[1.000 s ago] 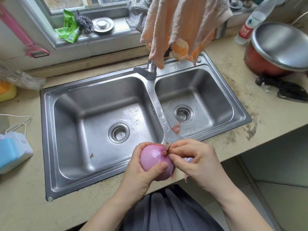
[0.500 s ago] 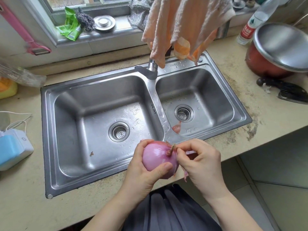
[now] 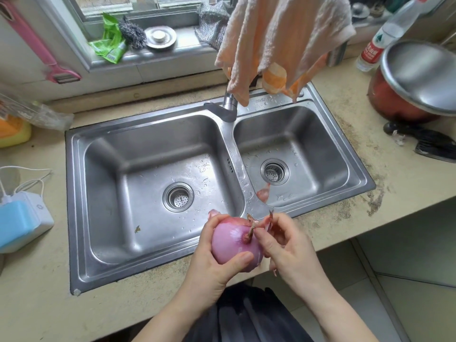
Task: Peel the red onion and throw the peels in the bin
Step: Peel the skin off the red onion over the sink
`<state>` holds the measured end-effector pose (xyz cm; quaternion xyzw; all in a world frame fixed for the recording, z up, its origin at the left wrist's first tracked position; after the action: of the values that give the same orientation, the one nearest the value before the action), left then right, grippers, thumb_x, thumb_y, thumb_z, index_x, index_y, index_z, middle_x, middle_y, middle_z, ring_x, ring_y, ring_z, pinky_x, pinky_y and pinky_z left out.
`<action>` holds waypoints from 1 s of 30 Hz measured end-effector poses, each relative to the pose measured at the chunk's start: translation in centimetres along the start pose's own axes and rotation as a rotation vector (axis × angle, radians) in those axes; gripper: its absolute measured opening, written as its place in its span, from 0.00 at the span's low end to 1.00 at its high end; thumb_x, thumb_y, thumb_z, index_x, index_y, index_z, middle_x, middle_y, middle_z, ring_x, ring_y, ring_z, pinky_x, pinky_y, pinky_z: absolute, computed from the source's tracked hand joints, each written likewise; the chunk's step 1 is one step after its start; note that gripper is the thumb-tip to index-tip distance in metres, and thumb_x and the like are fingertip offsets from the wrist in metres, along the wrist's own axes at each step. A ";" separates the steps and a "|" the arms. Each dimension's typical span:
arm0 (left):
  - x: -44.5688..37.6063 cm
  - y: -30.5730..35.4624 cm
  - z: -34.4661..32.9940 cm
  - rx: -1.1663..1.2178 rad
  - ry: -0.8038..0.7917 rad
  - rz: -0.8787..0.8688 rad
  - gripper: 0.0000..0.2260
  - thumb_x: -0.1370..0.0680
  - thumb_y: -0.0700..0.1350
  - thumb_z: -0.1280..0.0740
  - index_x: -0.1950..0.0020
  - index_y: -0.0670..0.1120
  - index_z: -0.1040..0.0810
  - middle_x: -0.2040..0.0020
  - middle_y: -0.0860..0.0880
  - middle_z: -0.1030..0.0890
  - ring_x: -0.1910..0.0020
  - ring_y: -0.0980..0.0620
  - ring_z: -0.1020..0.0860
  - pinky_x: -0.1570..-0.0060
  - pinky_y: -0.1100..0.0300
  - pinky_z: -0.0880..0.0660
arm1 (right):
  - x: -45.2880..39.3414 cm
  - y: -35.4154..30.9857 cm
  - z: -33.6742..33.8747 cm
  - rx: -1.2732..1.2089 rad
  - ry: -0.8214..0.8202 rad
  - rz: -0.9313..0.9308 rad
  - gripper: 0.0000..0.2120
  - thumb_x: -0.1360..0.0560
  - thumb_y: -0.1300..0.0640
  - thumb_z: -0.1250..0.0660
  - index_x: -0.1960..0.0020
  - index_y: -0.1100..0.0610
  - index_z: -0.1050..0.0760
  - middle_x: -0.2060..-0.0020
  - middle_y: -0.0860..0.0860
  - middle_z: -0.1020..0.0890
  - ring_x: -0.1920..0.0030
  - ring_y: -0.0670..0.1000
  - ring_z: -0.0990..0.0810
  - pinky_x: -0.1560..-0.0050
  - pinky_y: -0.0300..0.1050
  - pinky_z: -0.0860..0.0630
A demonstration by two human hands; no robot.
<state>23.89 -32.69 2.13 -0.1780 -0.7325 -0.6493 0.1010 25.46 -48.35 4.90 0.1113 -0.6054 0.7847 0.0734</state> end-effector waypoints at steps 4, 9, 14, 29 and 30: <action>0.0 1.2 0.5 0.057 -0.078 0.028 0.37 0.43 0.51 0.21 0.36 0.62 0.29 0.30 0.62 0.33 0.40 0.60 0.22 0.47 0.63 0.22 | 0.1 -1.7 0.9 0.152 0.060 0.165 0.05 0.30 0.53 0.30 0.59 0.54 0.21 0.64 0.50 0.20 0.67 0.53 0.20 0.68 0.52 0.23; -0.2 3.1 -0.3 0.063 -0.018 -0.001 0.35 0.48 0.49 0.21 0.41 0.57 0.26 0.46 0.47 0.19 0.57 0.57 0.17 0.64 0.66 0.21 | 0.2 -3.5 1.1 0.246 0.091 0.269 0.08 0.26 0.60 0.31 0.63 0.52 0.24 0.71 0.48 0.23 0.71 0.47 0.22 0.68 0.40 0.27; 0.0 4.4 -0.7 0.015 -0.114 -0.028 0.36 0.45 0.47 0.20 0.39 0.60 0.27 0.41 0.49 0.22 0.52 0.50 0.16 0.56 0.58 0.20 | -0.7 -3.6 2.0 0.314 0.174 0.245 0.14 0.27 0.69 0.33 0.65 0.53 0.27 0.71 0.42 0.22 0.66 0.41 0.24 0.65 0.29 0.34; 0.5 3.6 -0.9 0.192 -0.265 0.124 0.37 0.42 0.45 0.21 0.34 0.58 0.28 0.42 0.48 0.17 0.44 0.47 0.19 0.46 0.52 0.22 | 0.3 -4.2 3.0 0.070 0.188 0.254 0.11 0.25 0.67 0.34 0.62 0.53 0.25 0.68 0.48 0.18 0.70 0.42 0.23 0.67 0.32 0.29; 0.5 3.5 -1.1 0.232 -0.246 0.134 0.41 0.44 0.48 0.19 0.33 0.58 0.29 0.40 0.46 0.18 0.41 0.44 0.20 0.40 0.46 0.25 | 0.4 -4.3 3.0 0.050 0.175 0.261 0.11 0.25 0.66 0.34 0.61 0.52 0.25 0.69 0.47 0.19 0.72 0.42 0.24 0.69 0.33 0.29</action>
<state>24.74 -33.36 5.67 -0.2919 -0.7957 -0.5256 0.0735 26.40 -50.19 9.72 -0.0356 -0.5863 0.8090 0.0205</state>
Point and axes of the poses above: each hand's wrist, its own x-axis away from the middle knuckle, its own z-axis out of the back of the hand, y = z × x, the point moved 4 cm from there along -x, towards the middle knuckle
